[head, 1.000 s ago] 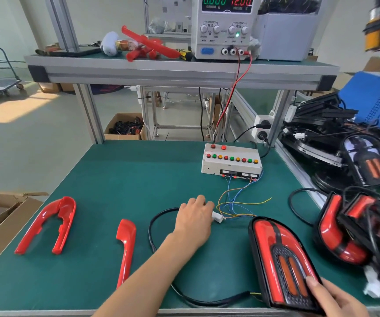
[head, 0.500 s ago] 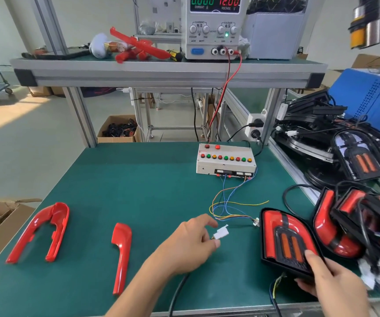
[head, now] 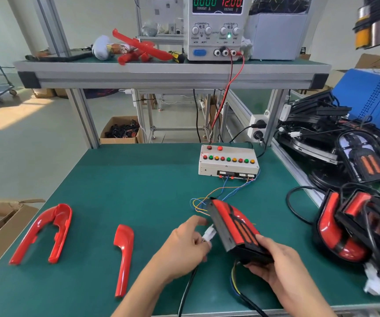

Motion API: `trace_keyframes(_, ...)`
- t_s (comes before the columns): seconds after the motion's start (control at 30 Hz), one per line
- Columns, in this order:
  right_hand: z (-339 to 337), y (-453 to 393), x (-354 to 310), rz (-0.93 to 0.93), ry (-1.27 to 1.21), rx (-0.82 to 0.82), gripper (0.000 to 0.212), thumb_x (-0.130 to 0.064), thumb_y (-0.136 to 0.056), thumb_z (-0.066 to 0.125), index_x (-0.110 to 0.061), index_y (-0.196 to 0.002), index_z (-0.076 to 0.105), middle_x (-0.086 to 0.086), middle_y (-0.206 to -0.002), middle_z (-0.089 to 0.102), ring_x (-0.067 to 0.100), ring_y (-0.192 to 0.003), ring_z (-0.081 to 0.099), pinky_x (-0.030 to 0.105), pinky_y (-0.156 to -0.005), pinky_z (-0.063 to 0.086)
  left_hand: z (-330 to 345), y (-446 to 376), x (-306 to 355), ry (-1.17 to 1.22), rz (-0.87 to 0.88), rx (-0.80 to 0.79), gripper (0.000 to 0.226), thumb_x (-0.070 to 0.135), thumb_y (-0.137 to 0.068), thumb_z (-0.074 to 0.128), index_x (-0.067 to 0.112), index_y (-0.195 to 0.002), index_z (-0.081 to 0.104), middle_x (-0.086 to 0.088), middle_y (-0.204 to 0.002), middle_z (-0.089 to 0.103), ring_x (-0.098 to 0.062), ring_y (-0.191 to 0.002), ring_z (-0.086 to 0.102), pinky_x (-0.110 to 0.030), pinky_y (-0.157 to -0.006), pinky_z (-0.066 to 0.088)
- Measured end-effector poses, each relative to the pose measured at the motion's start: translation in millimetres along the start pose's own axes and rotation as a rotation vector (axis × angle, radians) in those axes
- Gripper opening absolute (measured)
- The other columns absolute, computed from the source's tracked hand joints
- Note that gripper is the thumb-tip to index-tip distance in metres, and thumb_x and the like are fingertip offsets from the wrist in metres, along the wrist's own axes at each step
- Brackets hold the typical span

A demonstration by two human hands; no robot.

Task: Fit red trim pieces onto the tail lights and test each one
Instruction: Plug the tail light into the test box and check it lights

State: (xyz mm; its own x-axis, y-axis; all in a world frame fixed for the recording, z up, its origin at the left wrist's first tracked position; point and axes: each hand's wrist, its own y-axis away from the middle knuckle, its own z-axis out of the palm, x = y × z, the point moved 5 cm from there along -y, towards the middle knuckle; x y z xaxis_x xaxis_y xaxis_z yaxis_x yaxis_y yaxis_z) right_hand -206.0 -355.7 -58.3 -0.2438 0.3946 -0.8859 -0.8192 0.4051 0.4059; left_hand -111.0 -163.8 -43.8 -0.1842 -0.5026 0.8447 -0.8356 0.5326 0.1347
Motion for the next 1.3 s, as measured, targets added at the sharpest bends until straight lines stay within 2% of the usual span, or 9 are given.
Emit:
trace_keyframes(0.3,-69,2,-16,-0.172,0.084,0.295,0.030,-0.014,-0.098,0.065,-0.002,-0.073,0.077,0.014,-0.067,0.074,0.022,-0.049,0.069,0.026,-0.042,0.055,31,-11,5,0.209,-0.123,-0.079,0.020,0.014,-0.083,0.053,0.019,-0.102,0.051,0.003,-0.066,0.064,-0.016,-0.045,0.053,-0.025,-0.049,0.043)
trace_keyframes(0.43,-68,2,-21,-0.261,0.309,0.374,0.025,-0.027,-0.097,0.067,-0.028,-0.076,0.081,0.004,-0.071,0.076,0.019,-0.061,0.075,0.031,-0.061,0.060,39,-12,9,0.306,-0.140,-0.123,0.019,0.007,-0.088,0.052,0.013,-0.104,0.046,0.001,-0.066,0.065,-0.018,-0.044,0.057,-0.025,-0.046,0.044)
trace_keyframes(0.6,-55,-1,-28,-0.333,0.540,0.444,0.029,-0.045,-0.092,0.063,-0.026,-0.075,0.076,-0.007,-0.058,0.070,0.010,-0.052,0.070,0.036,-0.062,0.052,38,-10,12,0.438,-0.177,-0.150,0.019,0.003,-0.092,0.055,0.007,-0.105,0.041,-0.005,-0.068,0.064,-0.023,-0.048,0.062,-0.027,-0.047,0.048)
trace_keyframes(0.73,-52,-3,-31,-0.328,0.713,0.511,0.037,-0.044,-0.096,0.058,-0.018,-0.073,0.070,-0.004,-0.058,0.069,0.026,-0.067,0.070,0.045,-0.078,0.055,41,-10,14,0.533,-0.202,-0.175,0.020,0.002,-0.094,0.058,0.007,-0.104,0.041,-0.006,-0.067,0.063,-0.023,-0.048,0.063,-0.026,-0.045,0.047)
trace_keyframes(0.97,-42,17,-46,-0.367,1.013,0.518,0.067,-0.056,-0.098,0.051,-0.008,-0.144,0.053,0.018,-0.138,0.058,0.036,-0.129,0.052,0.048,-0.109,0.039,42,-6,18,0.584,-0.203,-0.194,0.019,0.005,-0.094,0.062,0.007,-0.100,0.044,-0.008,-0.068,0.062,-0.025,-0.051,0.066,-0.025,-0.045,0.048)
trace_keyframes(1.03,-31,41,-56,-0.668,0.946,0.610,0.048,-0.041,-0.100,0.061,-0.006,-0.133,0.063,0.016,-0.125,0.060,0.030,-0.116,0.056,0.044,-0.105,0.044,39,-4,21,0.605,-0.187,-0.177,0.018,0.005,-0.094,0.063,0.007,-0.097,0.045,-0.007,-0.066,0.062,-0.026,-0.051,0.066,-0.026,-0.046,0.047)
trace_keyframes(1.13,8,79,-44,-0.959,0.841,0.501,0.020,-0.033,-0.087,0.064,-0.021,-0.098,0.076,-0.009,-0.085,0.066,0.004,-0.071,0.057,0.014,-0.070,0.044,35,-2,28,0.668,-0.154,-0.153,0.016,0.004,-0.094,0.064,0.008,-0.095,0.049,-0.009,-0.067,0.063,-0.025,-0.049,0.065,-0.025,-0.045,0.047)
trace_keyframes(1.23,30,70,-10,-0.720,0.845,0.240,0.010,-0.031,-0.081,0.077,-0.036,-0.090,0.076,-0.021,-0.069,0.068,0.005,-0.050,0.059,0.012,-0.057,0.048,34,3,36,0.691,-0.104,-0.152,0.018,0.006,-0.087,0.069,0.011,-0.096,0.054,-0.010,-0.069,0.063,-0.023,-0.051,0.061,-0.026,-0.047,0.047)
trace_keyframes(1.3,34,60,4,-0.544,0.812,0.124,0.030,-0.021,-0.082,0.082,-0.044,-0.098,0.071,-0.025,-0.072,0.069,0.010,-0.050,0.063,0.022,-0.062,0.053,33,6,38,0.661,-0.084,-0.144,0.018,0.005,-0.088,0.070,0.013,-0.092,0.055,-0.005,-0.067,0.063,-0.020,-0.056,0.062,-0.026,-0.050,0.047)
